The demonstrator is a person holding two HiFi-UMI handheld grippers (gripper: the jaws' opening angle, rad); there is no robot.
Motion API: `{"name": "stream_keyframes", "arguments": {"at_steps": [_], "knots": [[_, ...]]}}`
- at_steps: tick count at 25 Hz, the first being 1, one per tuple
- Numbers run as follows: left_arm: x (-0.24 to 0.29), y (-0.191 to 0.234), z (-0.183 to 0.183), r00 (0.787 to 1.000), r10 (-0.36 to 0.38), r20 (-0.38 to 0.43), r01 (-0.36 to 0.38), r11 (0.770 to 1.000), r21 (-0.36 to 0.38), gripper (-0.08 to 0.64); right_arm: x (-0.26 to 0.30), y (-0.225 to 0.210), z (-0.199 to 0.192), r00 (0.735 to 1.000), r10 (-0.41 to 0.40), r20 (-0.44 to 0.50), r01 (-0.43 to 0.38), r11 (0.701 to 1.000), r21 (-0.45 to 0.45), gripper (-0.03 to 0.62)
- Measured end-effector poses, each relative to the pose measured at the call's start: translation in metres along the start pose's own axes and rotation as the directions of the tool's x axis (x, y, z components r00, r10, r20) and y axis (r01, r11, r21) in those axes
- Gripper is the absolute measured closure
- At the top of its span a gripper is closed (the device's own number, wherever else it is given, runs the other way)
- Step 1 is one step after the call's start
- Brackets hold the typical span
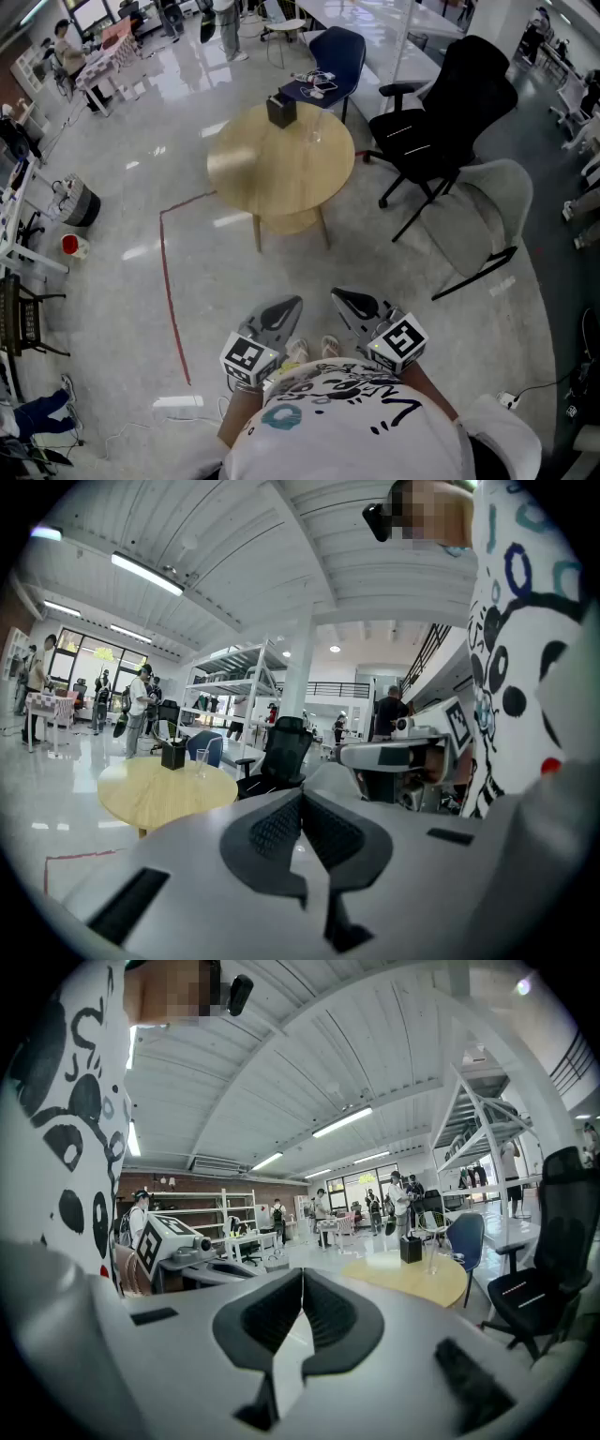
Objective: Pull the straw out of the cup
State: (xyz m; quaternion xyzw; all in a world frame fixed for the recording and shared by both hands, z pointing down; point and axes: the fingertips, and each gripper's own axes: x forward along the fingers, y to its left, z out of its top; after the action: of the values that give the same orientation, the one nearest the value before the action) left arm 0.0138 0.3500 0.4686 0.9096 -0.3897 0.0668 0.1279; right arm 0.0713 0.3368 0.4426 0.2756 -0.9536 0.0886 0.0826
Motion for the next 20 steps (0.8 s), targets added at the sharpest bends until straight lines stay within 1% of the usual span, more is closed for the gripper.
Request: {"name": "stream_keyframes", "arguments": {"at_steps": [8,10,12,14,17,20], "knots": [[-0.007,0.000,0.001,1.000,-0.010,-0.005,0.011,1.000,0.008,0.545,0.004,0.001,0.001,1.000,-0.019,0.005,0.019,1.000,-0.001,0.565],[-0.011,0.002,-0.001,1.000,-0.013,-0.007,0.013,1.000,0.008,0.545,0.006,0.004,0.000,1.000,-0.015,0.015,0.015,1.000,0.022,0.565],[-0.013,0.003,-0.001,1.000,-0.016,-0.007,0.016,1.000,0.008,0.545,0.007,0.006,0.001,0.999,-0.006,0.038,0.004,0.998,0.065,0.565],[-0.016,0.005,0.000,1.000,-0.020,-0.004,0.020,1.000,0.008,0.545,0.007,0.006,0.001,0.999,-0.018,0.046,0.014,0.996,0.086,0.563],[-0.020,0.006,0.000,1.000,-0.029,0.002,0.029,1.000,0.003,0.545,0.007,0.006,0.000,0.999,-0.043,0.026,0.041,0.997,0.073,0.563],[-0.026,0.010,-0.003,0.999,-0.035,0.001,0.035,0.999,0.000,0.545,0.010,0.010,0.002,0.998,-0.049,0.026,0.047,0.996,0.073,0.563]]}}
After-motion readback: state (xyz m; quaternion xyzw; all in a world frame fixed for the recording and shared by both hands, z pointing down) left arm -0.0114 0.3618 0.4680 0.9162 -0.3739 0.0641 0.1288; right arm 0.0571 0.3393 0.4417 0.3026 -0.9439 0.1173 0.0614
